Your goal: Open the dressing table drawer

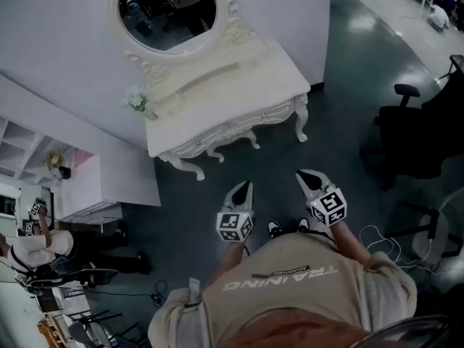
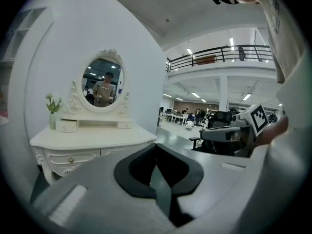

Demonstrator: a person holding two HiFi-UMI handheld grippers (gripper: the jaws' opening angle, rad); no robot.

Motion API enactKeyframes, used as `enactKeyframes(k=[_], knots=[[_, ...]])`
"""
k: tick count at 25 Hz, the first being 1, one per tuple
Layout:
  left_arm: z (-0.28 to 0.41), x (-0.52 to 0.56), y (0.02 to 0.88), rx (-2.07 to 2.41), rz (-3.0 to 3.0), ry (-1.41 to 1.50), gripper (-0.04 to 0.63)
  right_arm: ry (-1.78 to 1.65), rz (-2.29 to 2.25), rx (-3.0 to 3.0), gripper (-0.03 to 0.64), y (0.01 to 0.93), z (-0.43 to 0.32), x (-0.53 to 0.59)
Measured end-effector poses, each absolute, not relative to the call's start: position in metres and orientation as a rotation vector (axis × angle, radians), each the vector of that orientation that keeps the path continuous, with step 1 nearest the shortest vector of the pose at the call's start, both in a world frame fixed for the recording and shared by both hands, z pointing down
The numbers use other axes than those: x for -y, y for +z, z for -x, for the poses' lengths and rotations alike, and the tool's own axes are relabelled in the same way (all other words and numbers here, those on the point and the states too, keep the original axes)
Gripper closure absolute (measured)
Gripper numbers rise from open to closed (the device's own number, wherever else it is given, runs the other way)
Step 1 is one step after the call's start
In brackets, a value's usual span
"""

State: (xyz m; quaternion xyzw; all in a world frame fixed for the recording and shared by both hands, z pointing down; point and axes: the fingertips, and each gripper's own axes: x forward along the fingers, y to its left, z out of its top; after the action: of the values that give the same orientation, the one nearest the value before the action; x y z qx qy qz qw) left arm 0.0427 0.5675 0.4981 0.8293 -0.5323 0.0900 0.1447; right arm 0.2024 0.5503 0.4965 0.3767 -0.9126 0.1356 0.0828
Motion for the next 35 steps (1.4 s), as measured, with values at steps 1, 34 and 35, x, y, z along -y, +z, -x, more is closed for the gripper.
enactKeyframes(k=[1, 34, 35], knots=[[-0.047, -0.559, 0.495, 1.536, -2.400, 0.241, 0.588, 0.379, -1.114, 2.727, 0.614, 0.495, -0.204, -0.542], [0.038, -0.475, 0.494, 1.557, -2.455, 0.180, 0.588, 0.243, -1.283, 2.677, 0.614, 0.488, -0.153, -0.427], [0.045, -0.474, 0.499, 1.558, -2.459, 0.200, 0.588, 0.252, -1.294, 2.664, 0.614, 0.493, -0.150, -0.427]])
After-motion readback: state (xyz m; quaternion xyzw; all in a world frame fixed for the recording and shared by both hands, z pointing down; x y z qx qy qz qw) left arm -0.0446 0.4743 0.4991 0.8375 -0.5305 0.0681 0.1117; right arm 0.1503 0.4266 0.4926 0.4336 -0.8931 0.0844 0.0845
